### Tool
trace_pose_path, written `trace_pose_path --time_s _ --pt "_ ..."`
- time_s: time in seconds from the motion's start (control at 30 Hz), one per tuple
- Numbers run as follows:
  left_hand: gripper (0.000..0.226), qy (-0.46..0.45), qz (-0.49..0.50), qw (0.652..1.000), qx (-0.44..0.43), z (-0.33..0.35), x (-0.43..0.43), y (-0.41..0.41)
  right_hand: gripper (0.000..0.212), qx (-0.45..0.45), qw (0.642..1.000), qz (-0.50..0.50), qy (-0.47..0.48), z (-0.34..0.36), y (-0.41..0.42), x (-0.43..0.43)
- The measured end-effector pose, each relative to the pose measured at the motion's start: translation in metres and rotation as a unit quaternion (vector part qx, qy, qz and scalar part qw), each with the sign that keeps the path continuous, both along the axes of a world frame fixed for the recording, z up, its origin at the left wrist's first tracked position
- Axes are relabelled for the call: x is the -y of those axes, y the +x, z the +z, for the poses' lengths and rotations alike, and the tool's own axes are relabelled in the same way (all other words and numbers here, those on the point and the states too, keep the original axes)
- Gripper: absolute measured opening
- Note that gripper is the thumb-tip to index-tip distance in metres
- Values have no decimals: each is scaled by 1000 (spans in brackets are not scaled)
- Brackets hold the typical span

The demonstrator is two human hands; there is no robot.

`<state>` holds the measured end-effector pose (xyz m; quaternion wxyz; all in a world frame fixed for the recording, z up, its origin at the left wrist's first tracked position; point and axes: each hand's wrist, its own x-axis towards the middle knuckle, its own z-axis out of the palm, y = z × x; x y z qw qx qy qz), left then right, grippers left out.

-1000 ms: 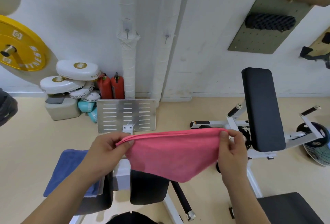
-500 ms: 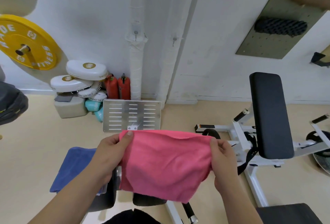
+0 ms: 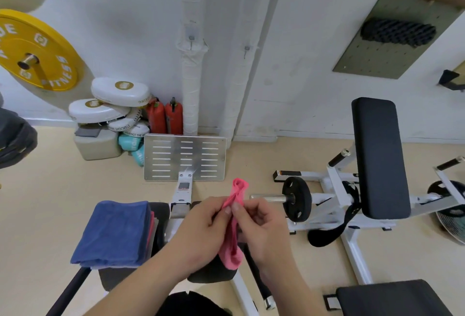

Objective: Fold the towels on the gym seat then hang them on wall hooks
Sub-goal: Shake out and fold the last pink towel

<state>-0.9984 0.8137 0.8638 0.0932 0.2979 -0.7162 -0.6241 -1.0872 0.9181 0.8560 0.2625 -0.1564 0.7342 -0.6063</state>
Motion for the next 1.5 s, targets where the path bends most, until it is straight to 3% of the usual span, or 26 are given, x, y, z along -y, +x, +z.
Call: trace_pose_path --time_s 0.07,0.2,0.37,0.5,0.57,0.63,0.7,0.73,0.8,0.9,0.97,1.13,1.33,1.5 --pt "31 7 -9 1000 -9 2 -1 4 30 -1 1000 -9 5 0 1 -3" --pt "29 39 50 997 -45 8 -4 7 14 -16 1000 -4 -2 2 0 -8" --pt "20 22 18 998 -49 7 -6 13 21 -12 997 73 30 6 -1 -12" --pt "25 -22 25 998 -46 1 0 16 33 35 994 108 9 7 -8 -12" --pt "26 -34 7 999 -38 -1 6 17 26 -137 983 115 36 8 -11 -11" --pt "28 -30 -35 998 -39 -3 14 20 40 -295 940 159 67 12 -20 -12" --pt "28 -46 -69 995 -46 -1 20 21 57 -336 907 237 95 18 -34 -11" --pt "28 -56 -77 994 -53 0 22 21 55 -339 894 270 111 22 -39 -10" --pt "25 -52 -65 994 -74 -1 25 20 33 -319 880 316 158 27 -48 -5" --pt "29 -18 -55 995 -77 -14 32 21 8 -254 912 284 155 36 -52 -2" --pt "34 -45 -95 994 -20 -29 37 26 12 -237 935 239 115 40 -55 -5" --pt "8 -116 -168 972 114 -70 32 35 12 -140 974 149 94 35 -61 -12" --pt "17 -68 -88 989 101 -93 33 37 14 -85 992 61 72 32 -67 -20" --pt "12 -154 53 976 144 -107 39 37 12 -45 996 17 69 28 -63 -26"
